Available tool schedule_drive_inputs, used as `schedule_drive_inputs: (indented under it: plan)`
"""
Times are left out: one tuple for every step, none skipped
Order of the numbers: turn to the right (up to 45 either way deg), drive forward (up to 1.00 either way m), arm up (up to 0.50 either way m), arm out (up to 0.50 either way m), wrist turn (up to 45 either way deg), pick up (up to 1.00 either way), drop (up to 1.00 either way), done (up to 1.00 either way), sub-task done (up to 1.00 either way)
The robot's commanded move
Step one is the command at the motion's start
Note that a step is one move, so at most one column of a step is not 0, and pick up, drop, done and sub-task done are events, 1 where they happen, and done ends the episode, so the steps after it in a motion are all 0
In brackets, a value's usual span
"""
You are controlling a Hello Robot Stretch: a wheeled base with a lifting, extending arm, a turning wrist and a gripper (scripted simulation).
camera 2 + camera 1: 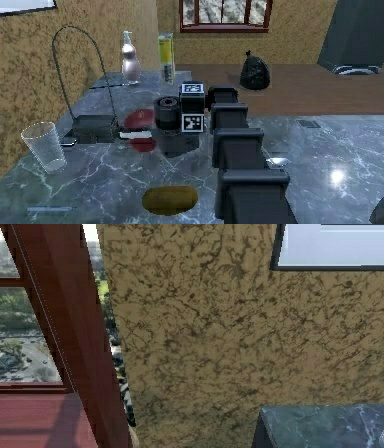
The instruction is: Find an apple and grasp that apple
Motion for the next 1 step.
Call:
schedule_drive_inputs:
  plan:
    - [0.0,0.0,0.0,0.0,0.0,0.0,0.0,1.0,0.0]
